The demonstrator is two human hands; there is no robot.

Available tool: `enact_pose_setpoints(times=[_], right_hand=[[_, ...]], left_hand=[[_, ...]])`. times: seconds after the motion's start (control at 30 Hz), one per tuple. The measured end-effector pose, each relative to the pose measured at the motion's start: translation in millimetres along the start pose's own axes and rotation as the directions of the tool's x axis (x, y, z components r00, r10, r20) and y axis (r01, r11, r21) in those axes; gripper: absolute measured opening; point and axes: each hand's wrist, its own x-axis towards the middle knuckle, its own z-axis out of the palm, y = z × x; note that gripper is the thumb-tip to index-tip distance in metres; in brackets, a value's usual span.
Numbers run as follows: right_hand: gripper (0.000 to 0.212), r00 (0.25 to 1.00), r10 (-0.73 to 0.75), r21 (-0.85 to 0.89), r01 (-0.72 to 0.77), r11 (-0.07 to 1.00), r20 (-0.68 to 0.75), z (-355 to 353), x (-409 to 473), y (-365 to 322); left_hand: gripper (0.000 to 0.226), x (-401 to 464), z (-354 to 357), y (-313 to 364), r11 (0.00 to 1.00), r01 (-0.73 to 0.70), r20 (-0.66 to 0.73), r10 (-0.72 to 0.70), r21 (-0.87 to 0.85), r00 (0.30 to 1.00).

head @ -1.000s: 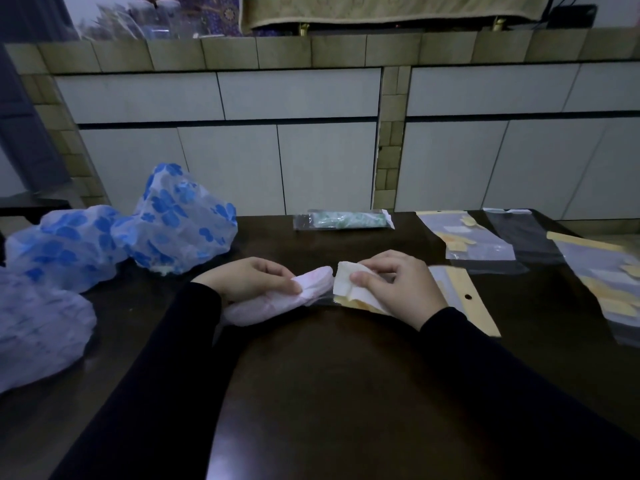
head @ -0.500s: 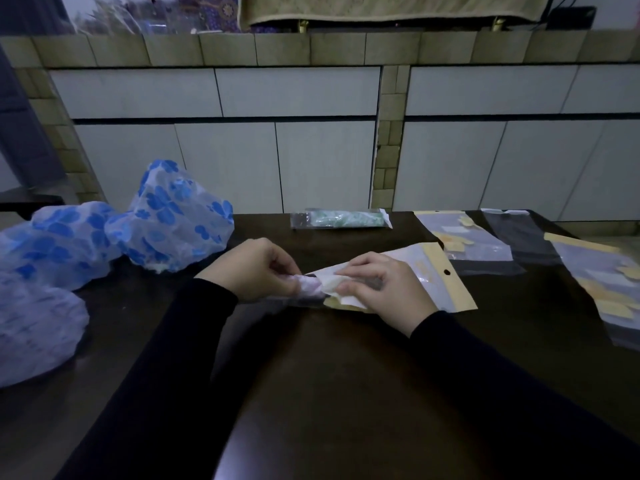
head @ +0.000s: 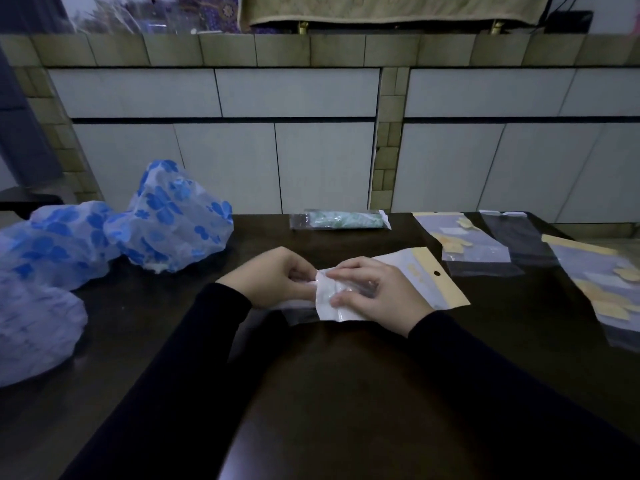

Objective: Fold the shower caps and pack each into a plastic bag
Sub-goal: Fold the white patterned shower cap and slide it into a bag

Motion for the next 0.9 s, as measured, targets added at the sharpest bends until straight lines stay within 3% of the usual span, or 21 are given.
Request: enact_pose_setpoints(times=[0.1, 0.27, 0.37, 0.53, 0.63, 0.77, 0.83, 0.9], right_hand=[[0.03, 0.999, 0.016, -0.02, -0.016, 1.0, 0.035, -1.4, -0.3, -0.5], [0.032, 0.996, 0.078, -0.086, -0.082, 0.993, -0.051, -1.9, 1.6, 2.5], [0.034, 0.994, 0.082, -0.095, -0.089, 0.991, -0.073, -2.4, 1.3, 3.2], [0.04, 0.998, 0.052, -0.181, -0.057, 0.982, -0.036, 14.0, 3.2, -1.0], [0.038, 0.993, 0.052, -0.195, -0.073, 0.978, -0.107, 15.1, 4.3, -3.4], [0.041, 0.997, 0.031, -0.527, -0.066, 0.848, -0.075, -1.7, 1.6, -0.6], [0.045, 0.995, 0.095, -0.517, -0.095, 0.851, -0.025, -3.2, -0.3, 0.3], [0.046, 0.994, 0.111, -0.46, -0.108, 0.881, -0.022, 0.1, -0.9, 1.6]], left_hand=[[0.015, 4.4, 0.8, -2.8, 0.993, 0.057, 0.07, -0.05, -0.101, 0.996], [0.018, -3.1, -17.0, -20.0, 0.988, 0.111, -0.021, -0.113, -0.104, 0.993], [0.008, -7.7, -20.4, -28.8, 0.985, 0.164, -0.046, -0.166, -0.043, 0.985], [0.01, 8.4, 5.0, -10.0, 0.993, 0.108, -0.126, -0.114, -0.051, 0.985], [0.02, 10.4, 8.7, -10.6, 0.963, 0.135, -0.167, -0.176, -0.235, 0.97], [0.013, 7.3, 3.9, -22.9, 0.935, 0.17, -0.287, -0.263, -0.312, 0.921], [0.013, 8.1, 7.3, -25.8, 0.892, 0.18, -0.31, -0.325, -0.416, 0.894], [0.021, 11.3, 10.7, -27.6, 0.882, 0.222, -0.35, -0.38, -0.415, 0.856]])
